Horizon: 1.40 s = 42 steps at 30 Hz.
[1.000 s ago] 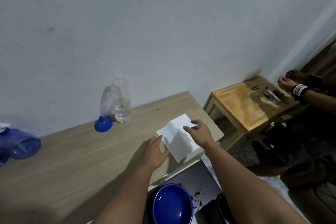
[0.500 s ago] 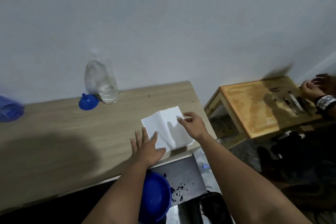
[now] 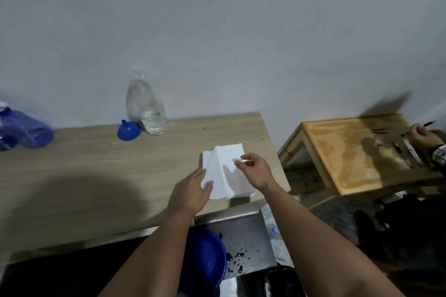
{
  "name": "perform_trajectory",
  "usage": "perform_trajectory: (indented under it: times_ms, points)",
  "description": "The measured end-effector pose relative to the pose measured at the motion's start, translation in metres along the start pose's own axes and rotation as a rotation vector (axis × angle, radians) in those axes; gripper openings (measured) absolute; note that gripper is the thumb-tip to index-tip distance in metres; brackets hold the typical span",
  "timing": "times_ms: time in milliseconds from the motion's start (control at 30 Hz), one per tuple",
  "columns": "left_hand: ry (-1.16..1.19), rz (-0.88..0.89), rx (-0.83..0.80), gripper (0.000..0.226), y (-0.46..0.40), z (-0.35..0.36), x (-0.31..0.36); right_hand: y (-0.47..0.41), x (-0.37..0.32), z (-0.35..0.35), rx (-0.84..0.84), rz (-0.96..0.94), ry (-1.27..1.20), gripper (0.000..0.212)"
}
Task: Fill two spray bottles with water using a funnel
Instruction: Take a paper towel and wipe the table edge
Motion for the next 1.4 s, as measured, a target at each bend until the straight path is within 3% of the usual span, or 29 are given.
perform_trajectory:
  times_ms: [333, 500, 633, 933, 1100, 1400]
  points:
    - [0.375, -0.12, 0.128, 0.034, -0.005, -0.055, 0.046, 0.016, -0.004, 0.016, -0.065, -0.04, 0.028, 0.035]
    - [0.455, -0.104, 0.165, 0.034, -0.01, -0.061, 0.049, 0.022, 0.004, 0.041, -0.22, -0.027, 0.273, 0.042]
    - [0.494, -0.146, 0.205, 0.034, 0.0, -0.061, 0.046, 0.027, 0.009, 0.05, -0.236, -0.031, 0.375, 0.05]
    - [0.577, -0.192, 0.281, 0.042, 0.008, -0.056, 0.037, 0.03, 0.006, 0.037, -0.05, -0.087, 0.42, 0.047]
    - [0.59, -0.152, 0.263, 0.043, 0.003, -0.058, 0.046, 0.029, 0.005, 0.026, 0.104, -0.046, 0.52, 0.013]
    - [0.646, -0.202, 0.398, 0.04, 0.0, -0.08, 0.045, 0.028, 0.012, 0.014, 0.19, 0.043, 0.584, 0.008]
Point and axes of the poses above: each hand's wrist, its own y-axis away from the middle knuckle, its own z-axis out of the palm, x = y × z, the point moved 8 cm from there along -y, towards the middle knuckle, and after that the axes turned 12 degrees about z, right-handed, at the moved point
